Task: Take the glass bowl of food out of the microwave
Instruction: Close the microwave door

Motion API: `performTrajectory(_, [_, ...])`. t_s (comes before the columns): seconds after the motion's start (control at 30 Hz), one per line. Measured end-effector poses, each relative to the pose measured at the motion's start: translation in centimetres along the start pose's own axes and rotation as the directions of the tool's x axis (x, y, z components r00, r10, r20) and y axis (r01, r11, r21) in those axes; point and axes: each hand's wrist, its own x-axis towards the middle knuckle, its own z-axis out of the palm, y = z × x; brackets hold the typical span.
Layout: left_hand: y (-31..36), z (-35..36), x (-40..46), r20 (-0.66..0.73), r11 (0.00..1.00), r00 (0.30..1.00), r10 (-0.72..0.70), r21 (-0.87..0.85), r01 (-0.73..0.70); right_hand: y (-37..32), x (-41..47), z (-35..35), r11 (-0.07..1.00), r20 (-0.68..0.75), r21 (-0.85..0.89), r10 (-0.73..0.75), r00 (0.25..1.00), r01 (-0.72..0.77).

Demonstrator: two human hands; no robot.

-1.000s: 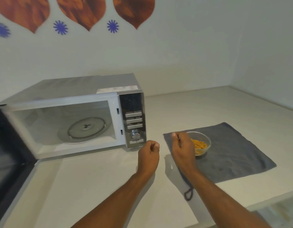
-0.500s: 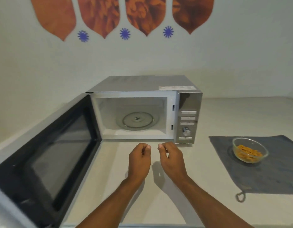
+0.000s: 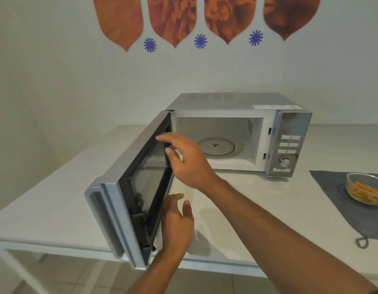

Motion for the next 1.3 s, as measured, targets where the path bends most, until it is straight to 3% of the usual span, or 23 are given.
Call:
performTrajectory(0.17, [-1.4,-1.0,-1.6,-0.053,0.992,0.998,0.039,0.119,-0.032,-4.1,1.8,2.0,0.99,0.325,-0.037,-0.118,0.938,0.137])
performTrajectory(0.27, [-1.6,-1.2,-2.3,-0.015,0.995,1.0,0.007,0.104,-0.005,-4.6,1.5,2.4,0.972,0.394,-0.125,-0.135,0.909,0.199])
performTrajectory(0.4, [-1.6,-0.9,-3.7,0.028,0.998,1.0,0.007,0.065,-0.009,-4.5,0.9,1.7,0.975,0.336,-0.105,-0.15,0.93,0.195])
performTrajectory(0.6, [-0.3,1.8,-7.3,0.296,0.984,0.939,0.174,-0.086,-0.155,-2.5,-0.9,-1.6,0.992,0.251,-0.015,-0.116,0.961,0.123])
performTrajectory(0.8, [1.3,5.9,-9.4,0.47,0.976,0.864,0.183,-0.194,-0.102,-0.4,-3.1,-6.9,0.996,0.164,0.07,-0.056,0.985,0.045])
performTrajectory(1.1, [5.7,8.0,-9.0,0.428,0.913,0.828,0.363,-0.339,-0.225,2.5,-5.4,-15.0,0.972,0.02,0.151,0.177,0.984,-0.178])
performTrajectory(1.2, [6.9,8.0,-8.2,0.363,0.871,0.824,0.435,-0.402,-0.282,3.5,-6.5,-16.9,0.959,-0.123,0.145,0.261,0.957,-0.243])
performTrajectory(1.3, [7.9,8.1,-7.3,0.27,0.843,0.848,0.457,-0.437,-0.315,4.3,-8.1,-18.1,0.935,-0.322,0.178,0.349,0.88,-0.306])
